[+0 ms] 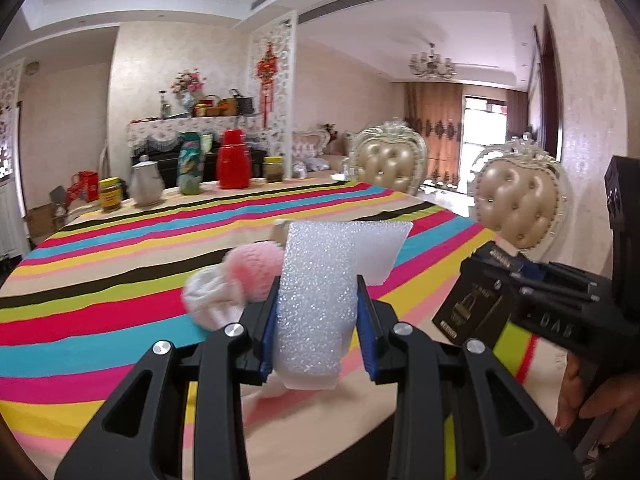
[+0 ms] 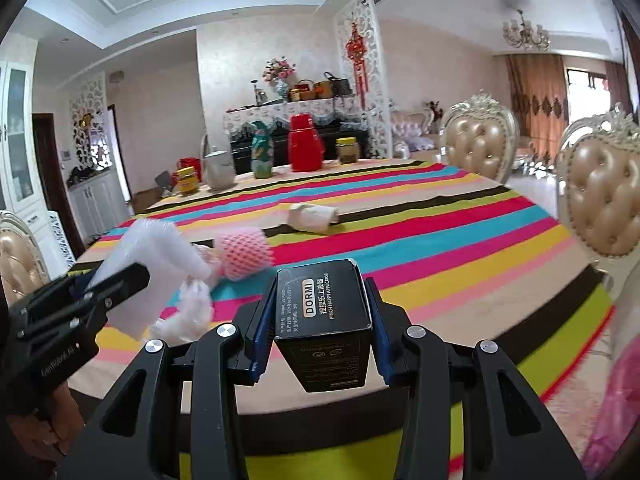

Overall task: Collect trash
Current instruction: 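Carry the foam strip and black box over to the pink trash bin, then open both tools to drop the foam strip and black box into the bin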

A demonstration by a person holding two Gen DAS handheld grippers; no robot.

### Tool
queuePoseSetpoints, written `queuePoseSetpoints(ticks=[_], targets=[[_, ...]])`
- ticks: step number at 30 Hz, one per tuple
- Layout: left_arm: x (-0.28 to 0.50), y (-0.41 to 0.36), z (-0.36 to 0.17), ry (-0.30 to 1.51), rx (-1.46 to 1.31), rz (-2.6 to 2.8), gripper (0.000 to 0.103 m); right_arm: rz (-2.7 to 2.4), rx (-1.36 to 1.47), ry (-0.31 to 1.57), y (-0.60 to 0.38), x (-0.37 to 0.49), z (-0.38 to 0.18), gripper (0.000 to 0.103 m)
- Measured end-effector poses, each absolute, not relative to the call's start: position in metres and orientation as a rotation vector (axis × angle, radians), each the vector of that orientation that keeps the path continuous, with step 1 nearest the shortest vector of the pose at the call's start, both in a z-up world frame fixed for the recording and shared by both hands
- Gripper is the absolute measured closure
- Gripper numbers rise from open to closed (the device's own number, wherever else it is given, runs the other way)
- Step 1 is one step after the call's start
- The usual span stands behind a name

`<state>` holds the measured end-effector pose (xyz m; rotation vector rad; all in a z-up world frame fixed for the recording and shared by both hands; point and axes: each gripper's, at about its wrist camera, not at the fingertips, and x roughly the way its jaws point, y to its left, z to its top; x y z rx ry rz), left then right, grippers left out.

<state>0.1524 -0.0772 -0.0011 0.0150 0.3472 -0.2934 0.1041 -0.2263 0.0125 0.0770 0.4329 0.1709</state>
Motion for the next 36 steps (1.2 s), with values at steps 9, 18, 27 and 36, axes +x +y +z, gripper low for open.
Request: queuePoseSetpoints(ticks=[9, 18, 27, 36], targets=[[0.156, -0.151, -0.006, 0.360, 0.064, -0.456, 0.070, 0.012, 0.102, 0.405, -0.298, 0.068, 0.012, 0.063], [0.155, -0.238, -0.003, 0.370, 0.080, -0.674, 0.070, -0.201, 0.136, 0.376, -0.383, 0.013, 0.010, 0.063], [0.136, -0.334, -0.009, 0.413, 0.100, -0.921, 0.070, -0.456, 0.212, 0.402, -0.471, -0.048, -0.009, 0.063], [0.121, -0.426, -0.029, 0.491, 0.117, -1.092, 0.070, -0.543, 0.276, 0.414, -0.521, -0.073, -0.025, 0.063]])
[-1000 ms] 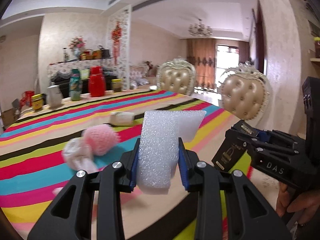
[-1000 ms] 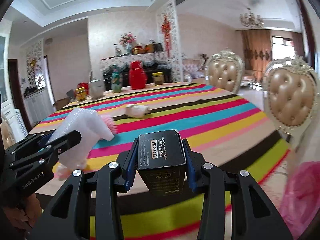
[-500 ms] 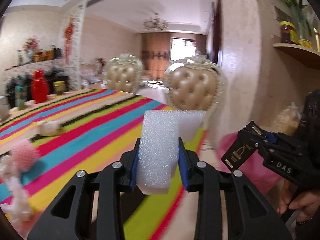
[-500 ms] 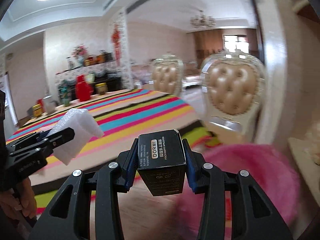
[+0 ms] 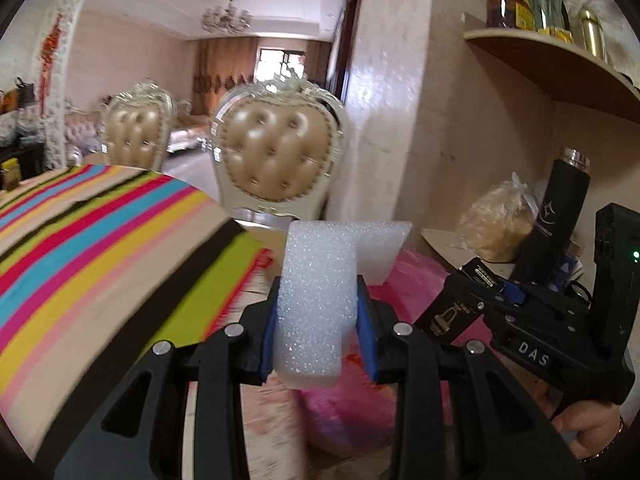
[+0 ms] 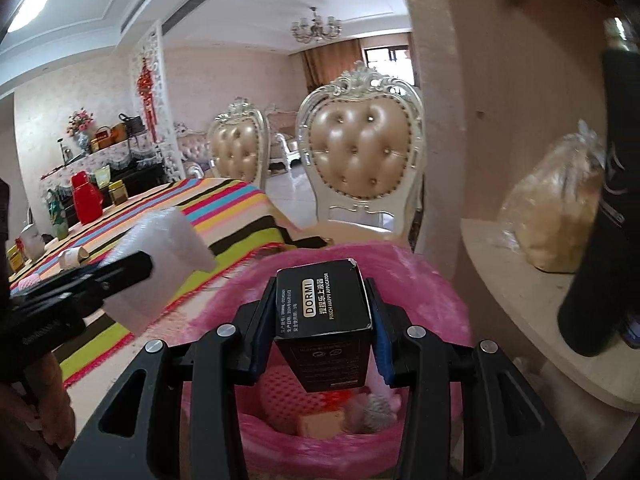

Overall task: Collect trash
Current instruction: 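Open both tools to drop the foam strip and black box into the bin, then move both open tools back over the striped table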

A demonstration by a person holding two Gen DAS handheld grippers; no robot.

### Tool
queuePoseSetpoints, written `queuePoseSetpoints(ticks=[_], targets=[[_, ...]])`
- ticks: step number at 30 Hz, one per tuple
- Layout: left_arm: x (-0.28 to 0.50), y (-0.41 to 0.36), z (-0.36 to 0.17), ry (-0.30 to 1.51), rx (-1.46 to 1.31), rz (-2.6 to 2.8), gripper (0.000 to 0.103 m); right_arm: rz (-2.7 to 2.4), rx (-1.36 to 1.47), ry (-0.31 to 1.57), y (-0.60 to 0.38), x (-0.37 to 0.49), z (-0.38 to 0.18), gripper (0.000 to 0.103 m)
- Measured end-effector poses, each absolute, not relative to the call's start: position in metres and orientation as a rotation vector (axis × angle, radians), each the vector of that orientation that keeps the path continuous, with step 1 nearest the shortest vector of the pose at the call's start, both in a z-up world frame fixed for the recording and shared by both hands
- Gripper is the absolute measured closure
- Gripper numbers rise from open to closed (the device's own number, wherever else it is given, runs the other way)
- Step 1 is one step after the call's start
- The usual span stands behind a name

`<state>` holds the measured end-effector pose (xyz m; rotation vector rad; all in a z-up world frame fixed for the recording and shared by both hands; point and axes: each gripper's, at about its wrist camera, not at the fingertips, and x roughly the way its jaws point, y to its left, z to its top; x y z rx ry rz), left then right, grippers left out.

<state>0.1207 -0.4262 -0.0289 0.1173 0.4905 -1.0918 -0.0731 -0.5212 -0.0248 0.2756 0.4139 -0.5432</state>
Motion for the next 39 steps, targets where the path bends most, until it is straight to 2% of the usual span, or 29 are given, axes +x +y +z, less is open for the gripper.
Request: queuePoseSetpoints(ticks=[7, 8, 9, 10, 15, 20, 22, 31, 39], targets=[[0.120, -0.467, -0.043, 0.557, 0.120, -1.211, 0.068, -0.543, 0.314, 0.431, -0.537, -0.071, -0.035, 0.062], [0.122, -0.469, -0.044, 0.569, 0.121, -1.226, 0.056, -0.534, 0.313, 0.434, -0.537, -0.070, -0.035, 0.061], [0.122, -0.469, -0.044, 0.567, 0.128, -1.217, 0.038, -0.536, 0.309, 0.440, -0.537, -0.068, -0.036, 0.054], [0.123, -0.466, -0.043, 0.551, 0.128, -1.194, 0.033, -0.545, 0.311, 0.436, -0.538, -0.068, -0.036, 0.045], [0.135, -0.432, -0.035, 0.494, 0.138, -1.041, 0.032, -0.569, 0.322, 0.412, -0.536, -0.076, -0.032, 0.043], [0.142, -0.386, -0.024, 0.425, 0.169, -0.861, 0.010, -0.552, 0.328, 0.399, -0.528, -0.077, -0.027, 0.043], [0.144, -0.364, -0.021, 0.413, 0.172, -0.796, 0.007, -0.525, 0.324, 0.398, -0.519, -0.072, -0.025, 0.043], [0.152, -0.270, -0.025, 0.445, 0.144, -0.630, 0.006, -0.345, 0.251, 0.413, -0.451, -0.031, -0.014, 0.043], [0.153, -0.155, -0.026, 0.462, 0.106, -0.399, 0.006, -0.099, 0.203, 0.493, -0.359, 0.025, -0.021, 0.043]])
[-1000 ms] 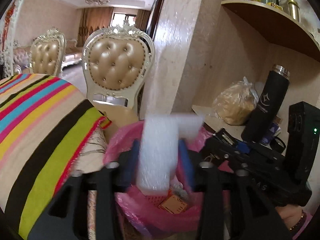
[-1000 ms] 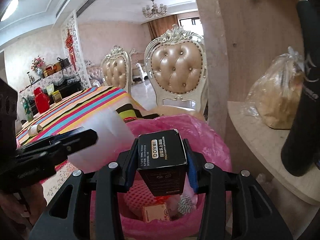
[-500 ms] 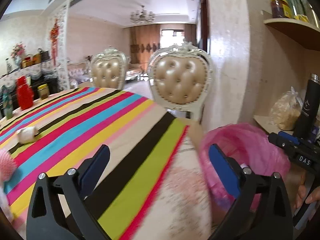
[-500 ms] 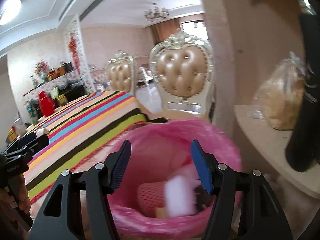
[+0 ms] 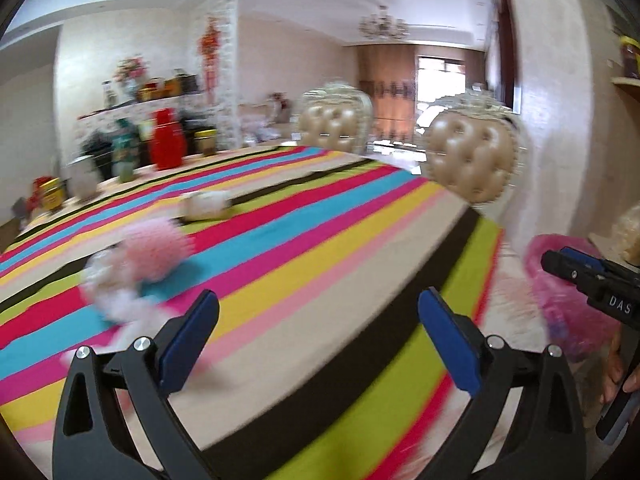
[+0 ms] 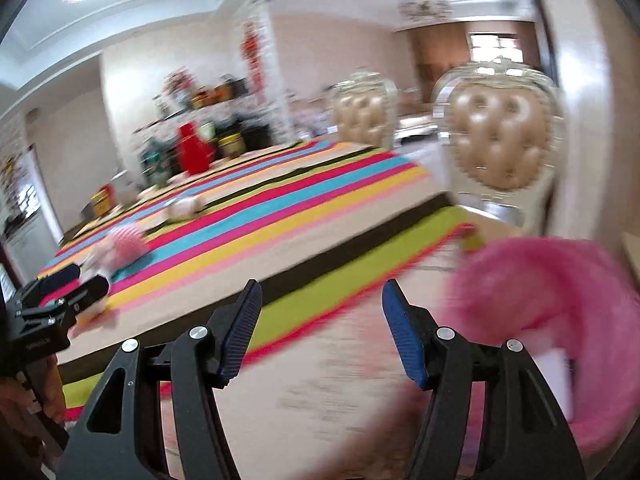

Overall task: Collect trash
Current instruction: 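Move both open tools back over the striped table, then grasp the crumpled white tissue with the left tool while the right grasps the white plastic bag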

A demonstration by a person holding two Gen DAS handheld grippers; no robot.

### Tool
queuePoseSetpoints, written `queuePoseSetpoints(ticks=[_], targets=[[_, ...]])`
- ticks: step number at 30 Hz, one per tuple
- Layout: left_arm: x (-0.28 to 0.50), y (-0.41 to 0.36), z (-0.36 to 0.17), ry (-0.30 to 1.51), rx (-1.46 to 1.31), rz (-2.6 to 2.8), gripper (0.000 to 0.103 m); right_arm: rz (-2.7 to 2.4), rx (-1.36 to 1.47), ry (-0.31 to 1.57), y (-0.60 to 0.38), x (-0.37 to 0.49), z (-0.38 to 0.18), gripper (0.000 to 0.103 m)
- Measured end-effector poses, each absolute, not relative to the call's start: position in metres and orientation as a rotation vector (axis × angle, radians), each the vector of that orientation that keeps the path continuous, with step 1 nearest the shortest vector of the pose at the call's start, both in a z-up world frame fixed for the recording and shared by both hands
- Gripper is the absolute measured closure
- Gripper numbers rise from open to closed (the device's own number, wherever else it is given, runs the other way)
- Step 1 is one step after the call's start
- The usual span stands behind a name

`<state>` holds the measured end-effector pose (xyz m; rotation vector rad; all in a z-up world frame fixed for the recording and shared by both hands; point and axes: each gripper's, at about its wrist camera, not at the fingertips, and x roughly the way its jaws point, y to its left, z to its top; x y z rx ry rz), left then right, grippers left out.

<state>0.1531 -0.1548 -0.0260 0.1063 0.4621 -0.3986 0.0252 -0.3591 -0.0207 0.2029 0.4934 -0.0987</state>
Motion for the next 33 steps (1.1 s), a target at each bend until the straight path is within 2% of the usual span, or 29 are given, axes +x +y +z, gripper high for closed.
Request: queuePoseSetpoints(ticks=[4, 9, 17, 20, 22, 23, 24, 25, 29, 33], targets=[[0.154, -0.098, -0.025, 0.458, 0.114, -0.266, 0.006, 0.014, 0.172, 0.508, -0.310, 0.048, -0.019, 0.043], [0.180, -0.044, -0.034, 0.543, 0.102, -0.160, 0.006, 0.117, 0.138, 0.510, -0.258, 0.070, -0.015, 0.043], [0.216, -0.032, -0.049, 0.678, 0.109, -0.153, 0.007, 0.169, 0.108, 0.519, -0.227, 0.085, -0.010, 0.043], [0.222, -0.042, -0.058, 0.737, 0.140, -0.195, 0.019, 0.166, 0.101, 0.524, -0.223, 0.088, -0.009, 0.043], [0.227, -0.045, -0.063, 0.770, 0.148, -0.214, 0.042, 0.163, 0.103, 0.533, -0.222, 0.093, -0.009, 0.043], [0.228, -0.044, -0.065, 0.783, 0.143, -0.228, 0.059, 0.163, 0.105, 0.536, -0.221, 0.095, -0.009, 0.043], [0.228, -0.042, -0.064, 0.785, 0.128, -0.245, 0.060, 0.167, 0.106, 0.539, -0.219, 0.098, -0.009, 0.043], [0.226, -0.042, -0.064, 0.776, 0.118, -0.251, 0.068, 0.172, 0.105, 0.542, -0.216, 0.101, -0.009, 0.043], [0.213, -0.034, -0.054, 0.682, 0.100, -0.232, 0.077, 0.198, 0.076, 0.552, -0.201, 0.113, -0.010, 0.043], [0.199, -0.014, -0.040, 0.581, 0.081, -0.156, 0.079, 0.250, 0.042, 0.575, -0.174, 0.130, -0.013, 0.043]])
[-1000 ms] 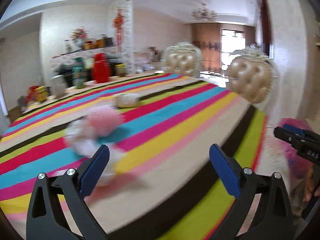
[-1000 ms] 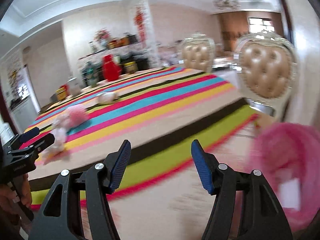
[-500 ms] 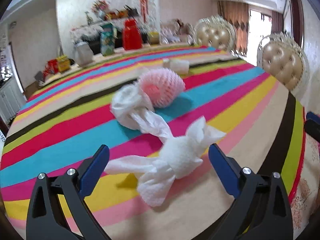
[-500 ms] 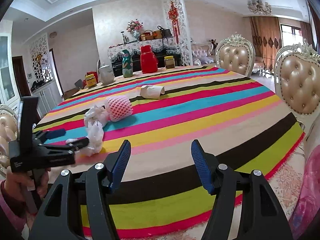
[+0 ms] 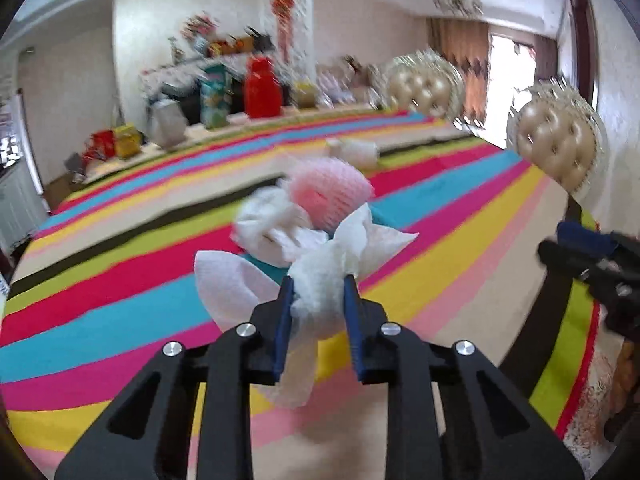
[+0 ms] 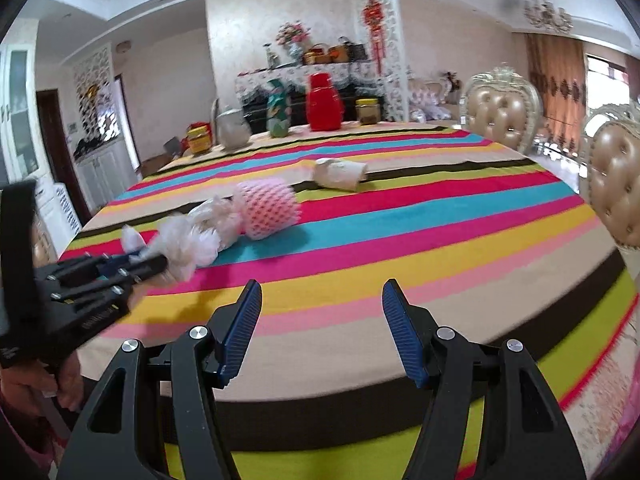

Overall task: Collect trash
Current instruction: 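Grasp the crumpled white tissue with the left tool while the right grasps the white plastic bag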

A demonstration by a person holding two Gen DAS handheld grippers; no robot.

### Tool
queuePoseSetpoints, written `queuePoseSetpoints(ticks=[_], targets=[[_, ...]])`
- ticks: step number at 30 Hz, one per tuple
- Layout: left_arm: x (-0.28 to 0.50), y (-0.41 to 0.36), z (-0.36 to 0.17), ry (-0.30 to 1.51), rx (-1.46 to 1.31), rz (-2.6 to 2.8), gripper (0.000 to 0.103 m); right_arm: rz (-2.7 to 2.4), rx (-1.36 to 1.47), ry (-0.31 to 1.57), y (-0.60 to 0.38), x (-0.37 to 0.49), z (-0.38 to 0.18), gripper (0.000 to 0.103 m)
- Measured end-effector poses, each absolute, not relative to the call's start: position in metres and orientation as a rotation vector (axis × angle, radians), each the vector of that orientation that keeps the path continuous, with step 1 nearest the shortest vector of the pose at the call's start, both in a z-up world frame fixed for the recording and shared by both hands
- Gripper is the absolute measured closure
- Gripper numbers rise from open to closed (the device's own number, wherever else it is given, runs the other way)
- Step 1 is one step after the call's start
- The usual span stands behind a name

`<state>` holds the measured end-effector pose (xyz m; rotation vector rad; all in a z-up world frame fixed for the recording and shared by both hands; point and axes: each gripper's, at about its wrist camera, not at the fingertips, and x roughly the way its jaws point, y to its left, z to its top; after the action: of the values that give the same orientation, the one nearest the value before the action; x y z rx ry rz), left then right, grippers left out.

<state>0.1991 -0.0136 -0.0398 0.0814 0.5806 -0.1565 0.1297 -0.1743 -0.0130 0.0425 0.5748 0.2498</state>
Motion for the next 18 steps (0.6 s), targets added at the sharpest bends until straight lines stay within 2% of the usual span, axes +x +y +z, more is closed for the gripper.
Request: queuePoseSetpoints(ticks=[10, 18], targets=[[0.190, 0.074, -0.024, 0.410, -0.103, 0.141, 0.079, 0.419, -0.033, 0.612, -0.086, 0.174, -0.014, 0.043], [0.180, 0.098, -0.022, 0.361, -0.208, 0.224, 0.078, 0.482, -0.028, 0.645, -0.034, 0.211, -0.022, 0.043]])
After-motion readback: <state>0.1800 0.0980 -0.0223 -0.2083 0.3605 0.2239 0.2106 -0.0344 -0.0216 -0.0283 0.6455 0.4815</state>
